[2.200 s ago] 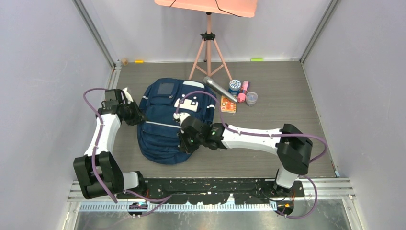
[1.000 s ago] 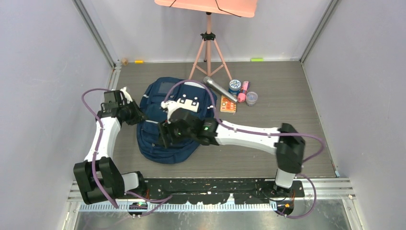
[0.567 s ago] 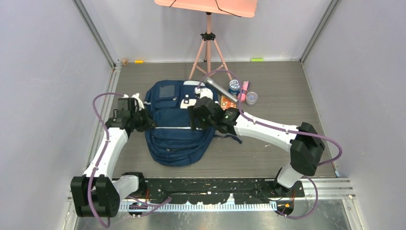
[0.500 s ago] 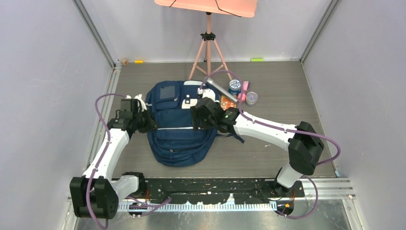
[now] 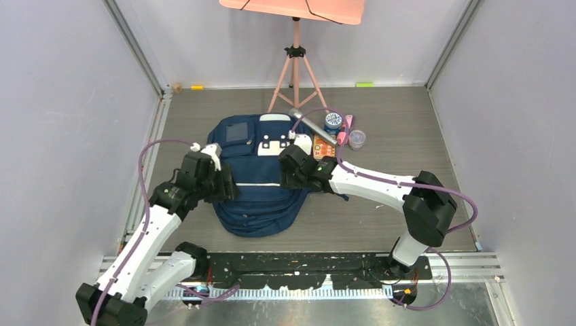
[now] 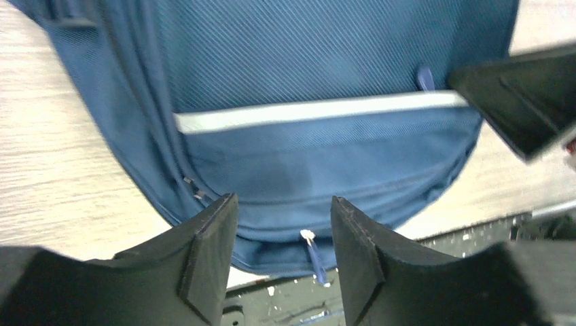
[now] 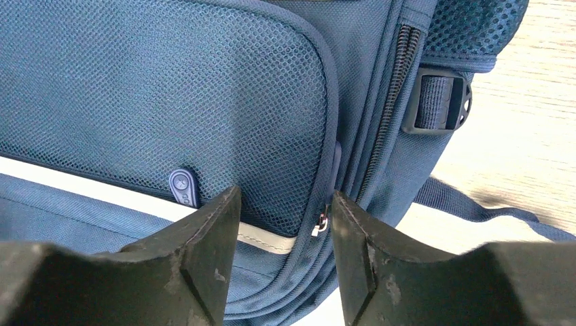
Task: Pack the student bag
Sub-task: Unzip the student bag at the center of the board.
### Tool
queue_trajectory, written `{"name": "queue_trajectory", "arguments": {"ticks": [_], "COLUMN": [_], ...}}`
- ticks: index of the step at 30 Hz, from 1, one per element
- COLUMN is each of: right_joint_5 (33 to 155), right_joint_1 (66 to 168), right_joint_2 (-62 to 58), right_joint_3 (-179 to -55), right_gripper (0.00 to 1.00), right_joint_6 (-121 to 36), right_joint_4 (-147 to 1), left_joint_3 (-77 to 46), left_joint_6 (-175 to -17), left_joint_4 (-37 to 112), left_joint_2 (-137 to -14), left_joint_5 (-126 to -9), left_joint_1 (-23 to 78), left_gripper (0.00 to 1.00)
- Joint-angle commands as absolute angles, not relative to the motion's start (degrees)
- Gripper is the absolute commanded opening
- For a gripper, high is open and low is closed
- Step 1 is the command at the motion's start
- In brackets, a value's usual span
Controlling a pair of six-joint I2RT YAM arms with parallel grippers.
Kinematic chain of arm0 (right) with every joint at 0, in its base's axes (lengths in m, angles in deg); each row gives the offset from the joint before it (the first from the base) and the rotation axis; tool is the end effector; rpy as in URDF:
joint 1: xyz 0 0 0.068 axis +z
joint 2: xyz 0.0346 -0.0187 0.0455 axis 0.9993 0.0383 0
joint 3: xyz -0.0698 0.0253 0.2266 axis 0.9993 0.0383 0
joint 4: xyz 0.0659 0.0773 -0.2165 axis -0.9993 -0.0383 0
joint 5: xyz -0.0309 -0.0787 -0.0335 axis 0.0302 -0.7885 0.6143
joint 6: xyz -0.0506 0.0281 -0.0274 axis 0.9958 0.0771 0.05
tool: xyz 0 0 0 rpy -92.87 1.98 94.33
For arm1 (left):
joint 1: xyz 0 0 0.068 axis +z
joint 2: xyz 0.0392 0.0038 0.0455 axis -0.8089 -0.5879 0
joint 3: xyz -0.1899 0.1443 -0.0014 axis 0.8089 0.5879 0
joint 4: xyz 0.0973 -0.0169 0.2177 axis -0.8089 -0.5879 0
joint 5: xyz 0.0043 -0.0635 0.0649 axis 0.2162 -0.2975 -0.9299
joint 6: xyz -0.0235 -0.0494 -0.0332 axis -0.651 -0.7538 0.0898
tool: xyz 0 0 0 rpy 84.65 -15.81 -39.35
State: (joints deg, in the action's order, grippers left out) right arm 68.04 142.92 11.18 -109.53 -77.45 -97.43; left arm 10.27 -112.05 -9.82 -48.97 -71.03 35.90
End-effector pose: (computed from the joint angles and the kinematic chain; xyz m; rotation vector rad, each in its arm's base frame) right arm 0.2058 0.2680 0.2044 -0.1517 2.4340 0.3793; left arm 0.1658 -0.0585 0.2444 -0.1533 2.4437 -0.4620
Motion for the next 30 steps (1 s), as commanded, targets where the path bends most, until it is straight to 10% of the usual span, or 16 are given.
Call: {"name": "queue_trajectory", "arguments": {"ticks": [1,19,25,30], "right_joint_5": [68.29,69.06,69.32,69.7], "right_joint_1": [142.78,142.13,141.85,141.05], "right_joint_2": [11.64,12.12,12.4,12.19], "right_joint_3": [-108.86,-109.02,-108.98,-108.52], "right_gripper": [0.54,0.44,0.38,0.06], "right_joint_6": [-80.96,-82.11,-82.02,-82.25], "right_joint_4": [-95.41,-92.61,-91.74,-90.94], "left_joint_3": [10.59,14.47,17.87,16.81], "left_joint_6": [-118.16,-129.76,-132.21,-130.45], "left_joint_4": [-15.37,-17.49,-12.19,-13.85], "left_joint_2": [-47.18,-52.22,-50.65,-50.42], "left_joint_5": [-71.72,-80.09,-76.91,-81.06], "left_joint_1": [28.92,11.73,11.63,11.67], "left_gripper": [0.52,0.46,0.19,0.0]}}
